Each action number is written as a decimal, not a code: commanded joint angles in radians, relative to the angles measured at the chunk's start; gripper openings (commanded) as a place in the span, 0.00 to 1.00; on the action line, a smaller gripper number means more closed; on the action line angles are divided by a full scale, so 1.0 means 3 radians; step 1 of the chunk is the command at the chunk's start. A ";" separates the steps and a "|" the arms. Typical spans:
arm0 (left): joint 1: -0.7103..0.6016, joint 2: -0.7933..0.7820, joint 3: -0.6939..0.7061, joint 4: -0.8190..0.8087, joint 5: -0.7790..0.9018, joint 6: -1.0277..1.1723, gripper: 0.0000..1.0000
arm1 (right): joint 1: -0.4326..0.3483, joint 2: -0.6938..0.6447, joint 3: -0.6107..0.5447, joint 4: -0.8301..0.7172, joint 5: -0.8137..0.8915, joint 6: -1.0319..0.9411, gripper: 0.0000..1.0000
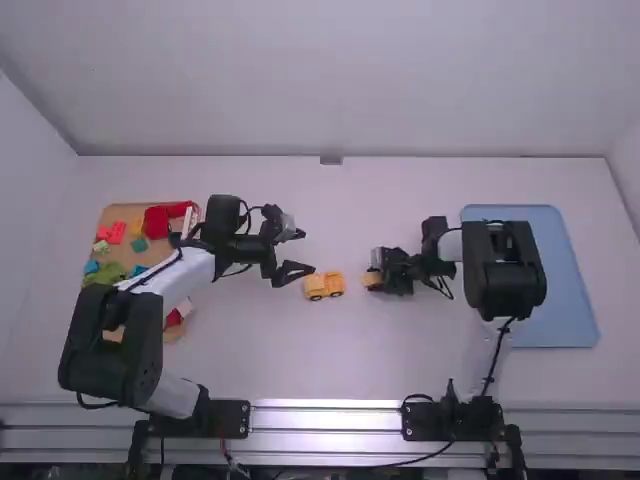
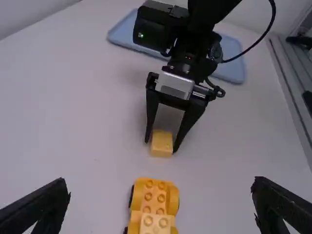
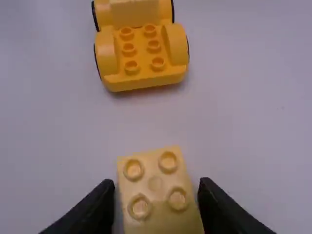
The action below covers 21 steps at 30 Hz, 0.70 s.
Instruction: Assemble lego blocks to make yellow taxi
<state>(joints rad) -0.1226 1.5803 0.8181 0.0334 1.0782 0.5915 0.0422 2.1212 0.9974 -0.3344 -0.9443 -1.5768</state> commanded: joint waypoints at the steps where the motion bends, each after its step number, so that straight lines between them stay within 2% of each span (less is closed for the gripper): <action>1: 0.0010 -0.0022 -0.0033 -0.0017 0.0109 0.0001 0.99 | -0.0008 0.0058 0.0038 -0.0039 0.0011 0.0003 0.44; 3: 0.0010 -0.0022 -0.0033 -0.0032 0.0112 0.0001 0.99 | -0.0009 0.0058 0.0037 -0.0048 0.0019 -0.0008 0.43; 4: 0.0010 -0.0022 -0.0038 -0.0053 0.0111 0.0015 0.99 | -0.0011 0.0058 0.0034 -0.0046 0.0024 0.0003 0.37; 6: 0.0009 -0.0022 -0.0052 -0.0050 0.0109 0.0013 0.99 | 0.0003 0.0058 0.0034 -0.0047 0.0019 0.0005 0.34; 9: -0.0053 -0.0022 -0.0125 0.0005 0.0108 0.0149 0.99 | 0.0029 0.0058 0.0034 -0.0048 0.0008 0.0006 0.21; 11: -0.0109 -0.0022 -0.0193 0.0028 0.0098 0.0356 0.99 | 0.0039 0.0058 0.0039 -0.0074 -0.0018 0.0006 0.21; 13: -0.0214 -0.0018 -0.0331 0.0080 0.0095 0.0721 0.99 | 0.0032 0.0058 0.0081 -0.0160 -0.0121 0.0031 0.15; 14: -0.0231 -0.0015 -0.0355 0.0099 0.0095 0.0765 0.99 | 0.0028 0.0057 0.0097 -0.0186 -0.0155 0.0033 0.16; 17: -0.0378 0.0052 -0.0601 0.0492 0.0028 0.0949 0.99 | 0.0047 0.0053 0.0262 -0.0502 -0.0328 0.0024 0.15; 21: -0.0481 0.0196 -0.0843 0.1138 -0.0407 0.0420 0.99 | 0.0067 0.0028 0.0547 -0.1074 -0.0356 -0.0097 0.16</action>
<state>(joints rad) -0.2565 1.6100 0.5953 0.3401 1.0264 0.7769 0.0559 2.1242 1.1103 -0.6243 -1.0107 -1.5833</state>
